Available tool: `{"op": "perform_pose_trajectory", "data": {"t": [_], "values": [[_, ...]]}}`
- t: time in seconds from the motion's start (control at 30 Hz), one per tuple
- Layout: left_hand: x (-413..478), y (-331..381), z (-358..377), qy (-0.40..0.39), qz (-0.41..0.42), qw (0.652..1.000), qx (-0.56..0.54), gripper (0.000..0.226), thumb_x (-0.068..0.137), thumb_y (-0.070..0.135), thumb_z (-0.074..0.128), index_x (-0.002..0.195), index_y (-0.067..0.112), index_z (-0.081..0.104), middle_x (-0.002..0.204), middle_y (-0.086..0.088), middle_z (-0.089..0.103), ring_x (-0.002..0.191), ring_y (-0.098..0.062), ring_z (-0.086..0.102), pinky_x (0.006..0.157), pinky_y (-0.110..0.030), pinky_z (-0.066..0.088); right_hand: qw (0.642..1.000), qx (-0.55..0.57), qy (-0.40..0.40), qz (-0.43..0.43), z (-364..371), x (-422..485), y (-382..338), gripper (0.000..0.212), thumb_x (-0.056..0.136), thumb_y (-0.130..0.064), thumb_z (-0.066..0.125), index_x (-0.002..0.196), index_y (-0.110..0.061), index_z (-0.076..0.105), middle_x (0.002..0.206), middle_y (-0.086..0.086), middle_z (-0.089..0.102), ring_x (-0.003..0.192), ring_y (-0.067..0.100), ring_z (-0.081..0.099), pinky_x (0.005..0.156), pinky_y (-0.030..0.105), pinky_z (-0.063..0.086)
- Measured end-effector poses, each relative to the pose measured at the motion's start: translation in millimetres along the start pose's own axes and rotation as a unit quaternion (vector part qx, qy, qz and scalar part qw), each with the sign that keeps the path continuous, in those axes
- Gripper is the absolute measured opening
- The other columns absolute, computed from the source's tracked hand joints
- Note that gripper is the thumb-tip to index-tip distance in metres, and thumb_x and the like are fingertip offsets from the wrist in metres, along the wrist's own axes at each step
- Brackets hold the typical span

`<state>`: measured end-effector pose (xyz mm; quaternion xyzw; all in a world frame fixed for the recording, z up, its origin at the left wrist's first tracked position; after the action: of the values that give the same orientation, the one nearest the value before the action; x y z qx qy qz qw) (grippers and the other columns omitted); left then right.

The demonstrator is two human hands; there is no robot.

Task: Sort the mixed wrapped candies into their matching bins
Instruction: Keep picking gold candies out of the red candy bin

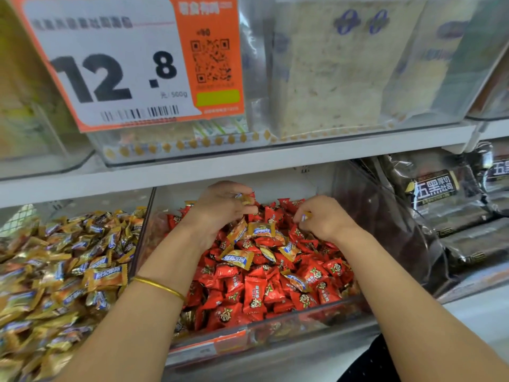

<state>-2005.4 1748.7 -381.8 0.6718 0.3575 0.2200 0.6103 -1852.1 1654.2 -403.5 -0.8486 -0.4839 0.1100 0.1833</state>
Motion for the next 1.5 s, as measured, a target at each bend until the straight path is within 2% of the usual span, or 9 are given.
{"op": "perform_pose_trajectory", "data": {"t": [0.23,0.43,0.7,0.83,0.97,1.1,1.23,1.37,1.5], "values": [[-13.4,18.9,2.4,-0.026,0.064,0.969,0.235,0.01,0.091,0.02,0.059,0.098,0.016,0.065,0.093,0.005,0.063,0.079,-0.006,0.057,0.071,-0.02,0.046,0.918,0.396,0.003,0.018,-8.7,-15.1,-18.4,0.03,0.09,0.004,0.044,0.077,-0.013,0.065,0.081,0.0,0.065,0.073,0.011,0.061,0.068,0.021,0.051],[-15.9,8.0,17.5,-0.073,0.083,0.878,0.465,0.023,0.084,0.018,0.067,0.107,0.018,0.064,0.109,0.006,0.055,0.102,-0.009,0.05,0.08,-0.018,0.033,0.982,0.166,-0.047,-0.079,20.8,-10.2,-48.6,0.02,0.083,-0.026,0.07,0.1,-0.015,0.067,0.098,-0.005,0.061,0.089,0.01,0.056,0.075,0.021,0.041],[-15.0,35.7,-17.6,0.08,0.139,0.93,0.331,0.009,0.089,0.007,0.052,0.095,0.012,0.057,0.088,0.005,0.054,0.078,-0.008,0.054,0.052,-0.01,0.035,0.902,0.426,-0.014,0.072,6.8,-12.9,-17.4,0.017,0.084,-0.002,0.057,0.098,-0.011,0.053,0.072,0.006,0.062,0.06,0.013,0.055,0.046,0.021,0.04],[-14.6,29.9,-5.0,0.026,0.13,0.958,0.254,0.021,0.091,-0.002,0.044,0.095,0.014,0.057,0.105,-0.008,0.058,0.069,-0.01,0.064,0.07,-0.03,0.055,0.935,0.344,-0.048,0.072,11.1,-15.7,-15.9,0.023,0.087,0.002,0.048,0.09,-0.015,0.062,0.077,0.002,0.057,0.061,0.012,0.053,0.043,0.019,0.041],[-7.8,18.5,13.8,-0.026,0.135,0.903,0.408,0.02,0.094,0.013,0.05,0.102,0.018,0.068,0.111,-0.005,0.05,0.087,-0.012,0.055,0.077,-0.015,0.041,0.969,0.231,-0.086,0.008,18.4,-17.9,-29.8,0.013,0.081,-0.013,0.071,0.084,-0.015,0.059,0.086,-0.006,0.056,0.074,0.005,0.051,0.053,0.016,0.039],[-1.6,-4.6,22.8,-0.064,0.099,0.847,0.518,0.027,0.085,0.029,0.066,0.108,0.015,0.066,0.119,-0.007,0.045,0.113,-0.022,0.047,0.1,-0.031,0.037,0.976,0.2,-0.083,-0.035,22.7,-16.6,-38.7,0.023,0.078,-0.009,0.074,0.082,-0.02,0.055,0.088,0.0,0.056,0.086,0.015,0.055,0.076,0.027,0.046],[-2.4,4.3,20.1,-0.035,0.123,0.861,0.493,0.017,0.081,0.02,0.071,0.096,0.015,0.065,0.11,-0.005,0.048,0.104,-0.021,0.051,0.087,-0.025,0.04,0.958,0.278,-0.077,-0.004,20.2,-15.7,-31.0,0.027,0.079,-0.003,0.072,0.103,-0.009,0.063,0.075,0.003,0.058,0.064,0.011,0.055,0.064,0.023,0.048],[-10.4,24.3,0.9,0.038,0.12,0.925,0.357,0.014,0.079,0.008,0.068,0.075,0.011,0.055,0.084,0.002,0.052,0.077,-0.009,0.05,0.059,-0.023,0.034,0.879,0.456,-0.09,0.109,19.2,-21.4,-10.3,0.017,0.086,-0.003,0.063,0.102,-0.006,0.065,0.073,0.007,0.056,0.056,0.01,0.046,0.04,0.015,0.035],[-20.7,26.1,-13.4,0.066,0.071,0.976,0.194,0.016,0.076,-0.003,0.063,0.076,0.007,0.051,0.063,-0.001,0.054,0.049,-0.005,0.05,0.041,-0.016,0.035,0.636,0.718,-0.16,0.233,34.7,-39.1,-5.5,0.007,0.089,-0.007,0.057,0.082,-0.007,0.06,0.071,0.007,0.054,0.058,0.011,0.045,0.034,0.012,0.033]]}}
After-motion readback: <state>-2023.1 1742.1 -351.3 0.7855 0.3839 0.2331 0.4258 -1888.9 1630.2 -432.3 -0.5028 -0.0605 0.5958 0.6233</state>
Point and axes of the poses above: each hand's wrist, its own x-axis towards the middle knuckle, its own z-axis out of the palm, y = z × x, the point moved 10 cm from there along x, towards the middle knuckle
